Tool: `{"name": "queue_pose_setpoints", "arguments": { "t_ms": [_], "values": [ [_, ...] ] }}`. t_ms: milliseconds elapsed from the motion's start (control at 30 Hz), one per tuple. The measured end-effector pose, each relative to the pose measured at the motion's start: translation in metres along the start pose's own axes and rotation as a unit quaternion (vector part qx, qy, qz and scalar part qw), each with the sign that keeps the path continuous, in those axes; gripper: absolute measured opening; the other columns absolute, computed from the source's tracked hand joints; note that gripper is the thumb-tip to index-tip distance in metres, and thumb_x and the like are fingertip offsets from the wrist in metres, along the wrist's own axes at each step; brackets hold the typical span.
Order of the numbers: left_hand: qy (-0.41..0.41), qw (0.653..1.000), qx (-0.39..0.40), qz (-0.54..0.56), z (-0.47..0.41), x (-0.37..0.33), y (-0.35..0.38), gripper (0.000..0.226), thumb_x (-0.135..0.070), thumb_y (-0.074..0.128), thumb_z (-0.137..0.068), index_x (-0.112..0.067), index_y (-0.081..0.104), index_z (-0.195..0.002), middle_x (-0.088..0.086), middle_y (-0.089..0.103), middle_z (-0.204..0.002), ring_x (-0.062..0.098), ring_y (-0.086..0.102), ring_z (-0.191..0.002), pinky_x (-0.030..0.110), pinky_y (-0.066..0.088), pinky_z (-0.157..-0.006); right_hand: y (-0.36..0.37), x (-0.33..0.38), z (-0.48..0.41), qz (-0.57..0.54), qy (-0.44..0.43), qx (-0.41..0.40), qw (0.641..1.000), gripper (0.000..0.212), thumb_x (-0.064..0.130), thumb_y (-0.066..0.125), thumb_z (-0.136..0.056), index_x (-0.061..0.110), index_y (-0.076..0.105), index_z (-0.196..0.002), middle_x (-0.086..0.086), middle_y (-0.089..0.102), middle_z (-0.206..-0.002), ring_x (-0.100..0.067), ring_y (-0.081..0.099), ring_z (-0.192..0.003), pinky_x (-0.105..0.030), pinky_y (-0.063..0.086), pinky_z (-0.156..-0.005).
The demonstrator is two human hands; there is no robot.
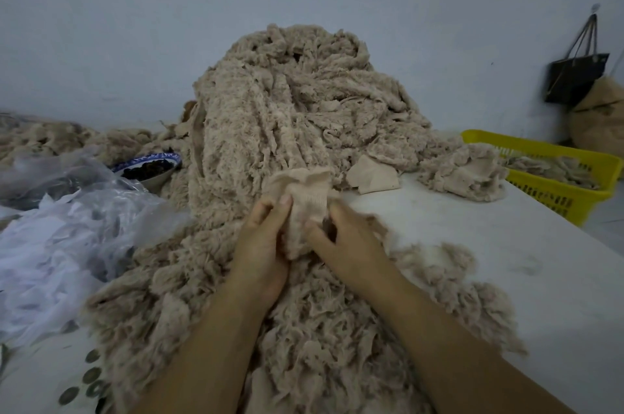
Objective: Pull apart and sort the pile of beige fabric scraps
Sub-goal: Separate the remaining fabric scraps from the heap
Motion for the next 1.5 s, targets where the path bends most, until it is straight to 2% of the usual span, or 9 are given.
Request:
{"name": "queue_pose_setpoints", "arguments": {
  "t_ms": [167,467,700,867,933,1000,1133,1367,1500],
  "values": [
    [-0.048,0.991,-0.051,0.114,-0.003,-0.011,-0.008,0.039,-0.028,0.040,-0.107,-0.009,0.055,-0.138,0.016,0.076,-0.094,0.019,0.073,-0.078,0.035,0.061,-0.072,0.008,-0.021,0.000,0.086,0.033,0.106,0.990,0.007,0.018,0.056,-0.093,0.016,0.061,-0.099,-0.003,0.064,-0.094,-0.022,0.059,-0.090,-0.032,0.044,-0.071],
    [-0.033,0.965,-0.121,0.232,-0.002,-0.027,-0.031,0.032,-0.024,0.047,-0.099,-0.010,0.066,-0.077,0.006,0.068,-0.069,0.016,0.066,-0.066,0.031,0.058,-0.064,-0.027,-0.060,-0.012,0.037,0.240,-0.073,0.967,0.036,0.034,0.034,-0.107,0.011,0.061,-0.098,0.001,0.060,-0.091,-0.014,0.050,-0.082,-0.029,0.024,-0.064],
    [-0.024,0.988,-0.115,0.102,-0.002,-0.022,-0.017,0.033,-0.029,0.044,-0.104,-0.011,0.070,-0.114,0.009,0.076,-0.107,0.020,0.073,-0.094,0.034,0.061,-0.074,-0.033,-0.012,0.000,-0.044,0.046,-0.213,0.975,0.033,0.048,0.042,-0.095,0.021,0.061,-0.098,0.009,0.050,-0.100,-0.015,0.048,-0.103,-0.025,0.036,-0.085],
    [0.051,0.978,-0.170,-0.112,0.001,-0.012,-0.012,0.022,-0.012,0.042,-0.106,-0.013,0.064,-0.107,0.008,0.068,-0.100,0.003,0.066,-0.064,0.014,0.052,-0.052,-0.005,0.005,0.008,-0.215,0.068,0.054,0.973,0.059,0.090,0.035,-0.073,0.044,0.069,-0.088,0.027,0.068,-0.085,0.010,0.062,-0.080,-0.010,0.043,-0.069],
    [0.110,0.938,-0.079,-0.319,0.003,-0.008,0.001,0.024,-0.018,0.047,-0.106,-0.012,0.065,-0.119,0.020,0.057,-0.135,0.006,0.066,-0.095,0.009,0.051,-0.070,0.005,0.006,0.008,-0.246,0.059,0.102,0.962,0.057,0.093,0.043,-0.071,0.053,0.064,-0.106,0.031,0.068,-0.107,0.013,0.061,-0.101,-0.010,0.046,-0.083],
    [0.197,0.868,0.077,-0.448,0.007,-0.001,0.013,0.036,-0.034,0.048,-0.104,-0.035,0.054,-0.139,-0.004,0.024,-0.164,0.004,0.033,-0.144,0.015,0.040,-0.104,0.009,0.011,0.005,-0.299,0.029,0.105,0.948,0.040,0.076,0.054,-0.083,0.056,0.057,-0.118,0.030,0.064,-0.121,0.007,0.058,-0.117,-0.013,0.048,-0.091],
    [0.213,0.843,0.126,-0.477,0.014,0.003,0.020,0.042,-0.028,0.042,-0.107,-0.055,0.040,-0.139,-0.036,-0.003,-0.159,-0.024,-0.004,-0.140,-0.010,0.014,-0.097,0.002,0.004,0.002,-0.280,0.060,0.031,0.957,0.022,0.073,0.051,-0.084,0.065,0.064,-0.101,0.026,0.071,-0.109,0.003,0.066,-0.105,-0.019,0.055,-0.084],
    [0.245,0.856,0.035,-0.454,0.015,-0.009,0.015,0.051,-0.045,0.039,-0.103,-0.036,0.033,-0.152,-0.035,0.005,-0.158,-0.027,0.004,-0.137,-0.006,0.015,-0.102,-0.012,-0.019,-0.001,-0.381,0.233,-0.063,0.893,0.035,0.063,0.063,-0.059,0.041,0.075,-0.083,0.015,0.076,-0.086,-0.015,0.071,-0.095,-0.043,0.057,-0.090],
    [0.190,0.879,0.030,-0.437,0.014,-0.008,0.012,0.068,-0.065,0.046,-0.091,-0.035,0.039,-0.151,-0.019,0.036,-0.156,-0.004,0.034,-0.141,0.029,0.036,-0.115,-0.008,-0.016,-0.002,-0.464,0.248,-0.006,0.850,0.049,0.042,0.072,-0.051,0.011,0.079,-0.088,-0.015,0.076,-0.101,-0.023,0.074,-0.090,-0.040,0.059,-0.086]
  ]
}}
Point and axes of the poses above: each hand's wrist, its own z-axis away from the middle knuckle, its own y-axis out of the palm, x = y × z, the point moved 4 cm from there along -z, towards the middle knuckle
